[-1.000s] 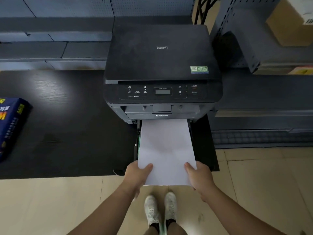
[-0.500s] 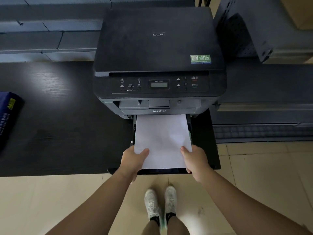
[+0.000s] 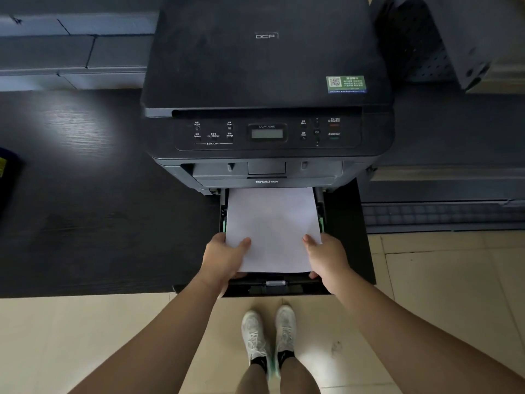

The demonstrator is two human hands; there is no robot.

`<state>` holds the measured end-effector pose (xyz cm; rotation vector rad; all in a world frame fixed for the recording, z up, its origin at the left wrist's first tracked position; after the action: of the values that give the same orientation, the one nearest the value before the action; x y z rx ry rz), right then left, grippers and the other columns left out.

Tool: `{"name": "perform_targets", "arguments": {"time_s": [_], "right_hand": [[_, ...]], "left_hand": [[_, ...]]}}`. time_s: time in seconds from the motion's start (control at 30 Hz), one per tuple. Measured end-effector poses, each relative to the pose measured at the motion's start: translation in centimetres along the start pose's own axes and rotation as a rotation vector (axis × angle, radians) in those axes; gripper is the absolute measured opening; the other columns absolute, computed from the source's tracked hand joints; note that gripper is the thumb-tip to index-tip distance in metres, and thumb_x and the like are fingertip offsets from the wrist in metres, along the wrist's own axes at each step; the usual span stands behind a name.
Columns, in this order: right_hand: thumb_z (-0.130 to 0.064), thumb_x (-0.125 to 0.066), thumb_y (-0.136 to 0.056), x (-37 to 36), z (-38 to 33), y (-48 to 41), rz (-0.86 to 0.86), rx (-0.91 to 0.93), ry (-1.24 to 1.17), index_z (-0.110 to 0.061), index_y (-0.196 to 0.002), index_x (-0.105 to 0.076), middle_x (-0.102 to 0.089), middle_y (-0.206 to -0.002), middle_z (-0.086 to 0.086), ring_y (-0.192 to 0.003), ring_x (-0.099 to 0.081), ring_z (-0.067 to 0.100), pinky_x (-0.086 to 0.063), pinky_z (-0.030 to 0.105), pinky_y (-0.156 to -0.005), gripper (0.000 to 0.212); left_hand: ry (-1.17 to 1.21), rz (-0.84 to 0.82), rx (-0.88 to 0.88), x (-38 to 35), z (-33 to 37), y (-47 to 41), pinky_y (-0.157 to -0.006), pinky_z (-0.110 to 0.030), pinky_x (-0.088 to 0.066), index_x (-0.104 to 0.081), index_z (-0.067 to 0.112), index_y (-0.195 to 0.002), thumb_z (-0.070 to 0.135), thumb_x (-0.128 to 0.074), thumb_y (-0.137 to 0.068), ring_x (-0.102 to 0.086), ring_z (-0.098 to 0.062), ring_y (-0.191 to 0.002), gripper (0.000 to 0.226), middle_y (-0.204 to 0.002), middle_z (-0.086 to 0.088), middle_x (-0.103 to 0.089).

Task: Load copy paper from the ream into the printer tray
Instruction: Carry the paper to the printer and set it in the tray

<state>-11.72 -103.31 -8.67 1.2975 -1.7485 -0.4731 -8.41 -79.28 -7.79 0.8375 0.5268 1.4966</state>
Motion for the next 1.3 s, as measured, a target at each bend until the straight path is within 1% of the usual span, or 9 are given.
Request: {"name": "perform_targets", "arguments": {"time_s": [0.1, 0.17, 0.37, 0.53, 0.7, 0.83, 0.93, 1.17, 1.3], "right_hand": [[-0.046, -0.051, -0.097, 0.1, 0.7, 0.4, -0.046, -0.038, -0.066, -0.015, -0.136, -0.05, -0.058, -0.128, 0.002, -0.057, -0.073, 0.024, -0.059, 0.035, -0.062, 0.051], [-0.028, -0.061, -0.095, 0.2, 1.0, 0.7, -0.08, -0.048, -0.146, -0.014, -0.129, -0.056, -0.063, -0.123, 0.004, -0.065, -0.075, 0.023, -0.062, 0.043, -0.078, 0.037], [-0.007, -0.066, -0.09, 0.5, 0.5, 1.1, -0.017, 0.076, -0.105, -0.009, -0.116, -0.064, -0.072, -0.107, 0.007, -0.07, -0.074, 0.019, -0.055, 0.023, -0.062, 0.026], [-0.001, -0.078, -0.077, 1.3, 0.2, 2.4, -0.016, 0.247, 0.117, -0.019, -0.144, -0.04, -0.066, -0.099, -0.005, -0.092, -0.065, 0.015, -0.053, 0.023, -0.075, 0.079], [-0.004, -0.077, -0.079, 0.9, -0.3, 2.0, 0.014, 0.332, 0.301, -0.016, -0.148, -0.038, -0.07, -0.104, 0.003, -0.093, -0.068, 0.017, -0.053, 0.024, -0.085, 0.08], [-0.003, -0.076, -0.08, 1.1, 0.0, 2.4, 0.046, 0.336, 0.28, -0.015, -0.145, -0.043, -0.073, -0.103, 0.004, -0.082, -0.067, 0.013, -0.052, 0.019, -0.076, 0.074], [-0.003, -0.075, -0.08, 1.0, 0.0, 2.0, 0.071, 0.336, 0.324, -0.013, -0.144, -0.045, -0.073, -0.102, 0.004, -0.084, -0.071, 0.016, -0.055, 0.019, -0.072, 0.071], [-0.009, -0.075, -0.076, 1.5, 0.0, 1.7, 0.118, 0.352, 0.442, -0.013, -0.136, -0.052, -0.069, -0.099, 0.005, -0.083, -0.068, 0.019, -0.06, 0.028, -0.07, 0.065], [-0.018, -0.078, -0.074, 2.2, -0.4, 1.9, 0.183, 0.366, 0.533, -0.018, -0.13, -0.054, -0.062, -0.107, 0.006, -0.084, -0.064, 0.021, -0.057, 0.033, -0.067, 0.06]], "left_hand": [[-0.074, -0.133, 0.012, -0.1, -0.3, 0.8, -0.067, -0.032, -0.062, -0.048, 0.018, -0.115, -0.002, -0.068, -0.083, -0.066, -0.021, -0.09, 0.043, -0.107, -0.002, -0.062], [-0.108, -0.124, -0.035, 0.2, 0.1, 0.8, -0.063, -0.027, -0.061, -0.047, 0.016, -0.118, -0.01, -0.063, -0.081, -0.068, -0.024, -0.087, 0.048, -0.105, -0.005, -0.062], [-0.298, 0.018, -0.159, 0.5, 0.2, 0.4, -0.065, -0.032, -0.061, -0.045, 0.016, -0.134, -0.001, -0.069, -0.075, -0.072, -0.025, -0.08, 0.066, -0.101, -0.002, -0.065], [-0.541, -0.015, -0.268, 0.2, 0.4, 0.8, -0.075, -0.026, -0.054, -0.021, 0.026, -0.152, 0.001, -0.073, -0.076, -0.062, -0.027, -0.111, 0.096, -0.128, -0.005, -0.061], [-0.669, 0.059, -0.333, -0.3, 1.1, 0.6, -0.09, -0.039, -0.055, -0.029, 0.022, -0.147, -0.004, -0.07, -0.077, -0.059, -0.032, -0.115, 0.086, -0.133, -0.011, -0.056], [-0.694, 0.102, -0.301, 0.1, 0.4, 0.7, -0.096, -0.04, -0.053, -0.031, 0.02, -0.148, -0.003, -0.072, -0.078, -0.056, -0.031, -0.121, 0.084, -0.14, -0.01, -0.051], [-0.784, 0.142, -0.304, 0.0, 0.8, 1.2, -0.083, -0.035, -0.046, -0.036, 0.017, -0.145, -0.001, -0.068, -0.081, -0.054, -0.032, -0.122, 0.074, -0.144, -0.009, -0.045], [-0.888, 0.186, -0.317, 0.2, 1.2, 2.1, -0.062, -0.033, -0.045, -0.047, 0.015, -0.135, 0.002, -0.064, -0.081, -0.055, -0.027, -0.08, 0.058, -0.134, -0.005, -0.034], [-1.015, 0.223, -0.323, 1.3, 1.6, 1.5, -0.066, -0.036, -0.048, -0.055, 0.02, -0.125, 0.018, -0.07, -0.083, -0.06, -0.027, -0.098, 0.045, -0.128, -0.003, -0.041]]}}
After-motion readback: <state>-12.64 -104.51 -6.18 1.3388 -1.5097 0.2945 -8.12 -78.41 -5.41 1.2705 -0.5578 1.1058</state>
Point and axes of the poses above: each hand's wrist, its own y-axis away from the middle knuckle, its own x-axis out of the back of the hand, z = x × y, the point moved 8 cm from there along -y, towards the middle knuckle
